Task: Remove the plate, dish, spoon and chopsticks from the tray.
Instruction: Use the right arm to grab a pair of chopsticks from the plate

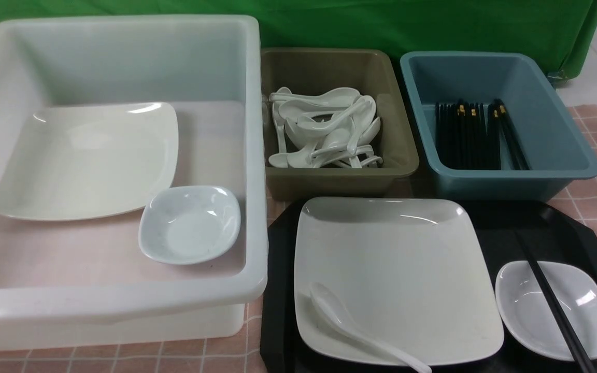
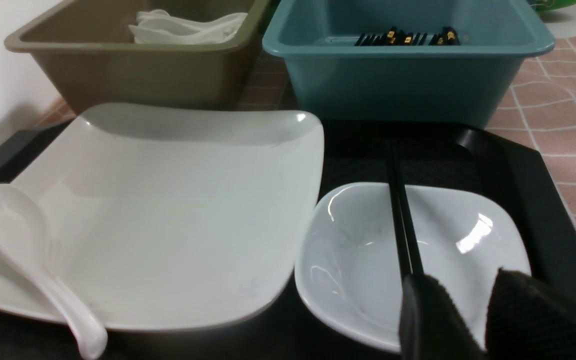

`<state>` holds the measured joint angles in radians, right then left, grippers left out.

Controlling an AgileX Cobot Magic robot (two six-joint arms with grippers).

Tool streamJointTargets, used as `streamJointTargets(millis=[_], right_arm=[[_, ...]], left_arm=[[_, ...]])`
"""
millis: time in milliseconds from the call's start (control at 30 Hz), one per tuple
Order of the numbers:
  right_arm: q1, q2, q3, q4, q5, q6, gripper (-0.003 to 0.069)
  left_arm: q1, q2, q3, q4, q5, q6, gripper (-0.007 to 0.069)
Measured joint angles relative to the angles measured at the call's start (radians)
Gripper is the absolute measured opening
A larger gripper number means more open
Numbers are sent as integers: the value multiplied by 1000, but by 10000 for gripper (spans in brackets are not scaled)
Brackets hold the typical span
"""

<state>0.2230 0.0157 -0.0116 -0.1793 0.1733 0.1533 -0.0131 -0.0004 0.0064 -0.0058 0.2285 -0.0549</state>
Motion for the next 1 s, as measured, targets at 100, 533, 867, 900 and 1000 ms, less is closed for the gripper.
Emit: streamJointTargets(millis=[100, 533, 867, 900, 1000], right_arm=[[0, 0, 0, 0, 0, 0, 241], [0, 0, 0, 2, 0, 9, 241], [0, 0, 8, 148, -87, 599, 241], [0, 0, 8, 150, -104, 654, 241], [0, 0, 8, 153, -131, 696, 241]], left_arm=[[0, 0, 0, 0, 0, 0, 4], [0, 0, 0, 0, 0, 0, 4], [0, 0, 0, 0, 0, 1, 4], [0, 0, 0, 0, 0, 3, 4], [0, 0, 0, 0, 0, 2, 4]])
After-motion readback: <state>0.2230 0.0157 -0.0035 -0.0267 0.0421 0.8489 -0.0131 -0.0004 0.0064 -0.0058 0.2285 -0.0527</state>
